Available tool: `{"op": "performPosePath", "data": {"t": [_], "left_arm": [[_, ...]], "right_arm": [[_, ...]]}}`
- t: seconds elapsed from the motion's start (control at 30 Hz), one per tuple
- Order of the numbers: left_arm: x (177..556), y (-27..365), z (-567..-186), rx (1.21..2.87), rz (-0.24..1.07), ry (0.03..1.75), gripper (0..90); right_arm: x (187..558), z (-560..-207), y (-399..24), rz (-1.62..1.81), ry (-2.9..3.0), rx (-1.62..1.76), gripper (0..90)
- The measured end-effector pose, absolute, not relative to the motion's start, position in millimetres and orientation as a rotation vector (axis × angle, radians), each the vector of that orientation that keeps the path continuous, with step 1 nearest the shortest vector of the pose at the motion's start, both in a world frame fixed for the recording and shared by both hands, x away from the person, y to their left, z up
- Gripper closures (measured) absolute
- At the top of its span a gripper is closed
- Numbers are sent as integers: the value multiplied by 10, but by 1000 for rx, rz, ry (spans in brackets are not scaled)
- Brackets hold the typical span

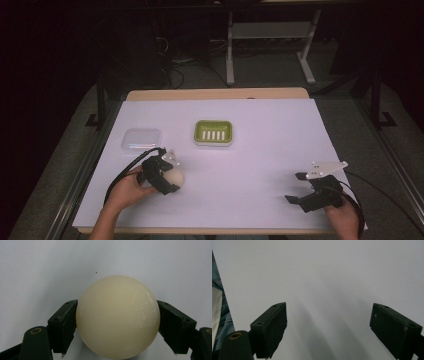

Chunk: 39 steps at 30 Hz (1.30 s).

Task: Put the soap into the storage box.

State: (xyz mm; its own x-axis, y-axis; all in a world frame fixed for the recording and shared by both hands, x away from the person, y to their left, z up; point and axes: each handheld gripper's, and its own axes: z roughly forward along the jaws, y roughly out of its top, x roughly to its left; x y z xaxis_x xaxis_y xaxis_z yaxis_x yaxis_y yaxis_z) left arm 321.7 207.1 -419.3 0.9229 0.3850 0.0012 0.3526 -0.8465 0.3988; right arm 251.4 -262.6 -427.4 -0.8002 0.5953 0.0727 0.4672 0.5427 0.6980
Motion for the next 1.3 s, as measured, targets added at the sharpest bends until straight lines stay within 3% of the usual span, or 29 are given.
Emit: {"op": "performPosePath", "data": {"t": [0.63, 1.3], "left_arm": [[3294, 2080, -4092, 2642, 80, 578, 226], [3668, 1699, -3619, 2618, 80, 506, 226]], "right_arm": [[2513, -4269, -2628, 1098, 2603, 907, 135], [2503, -4259, -2633, 1118, 2592, 906, 135]]}}
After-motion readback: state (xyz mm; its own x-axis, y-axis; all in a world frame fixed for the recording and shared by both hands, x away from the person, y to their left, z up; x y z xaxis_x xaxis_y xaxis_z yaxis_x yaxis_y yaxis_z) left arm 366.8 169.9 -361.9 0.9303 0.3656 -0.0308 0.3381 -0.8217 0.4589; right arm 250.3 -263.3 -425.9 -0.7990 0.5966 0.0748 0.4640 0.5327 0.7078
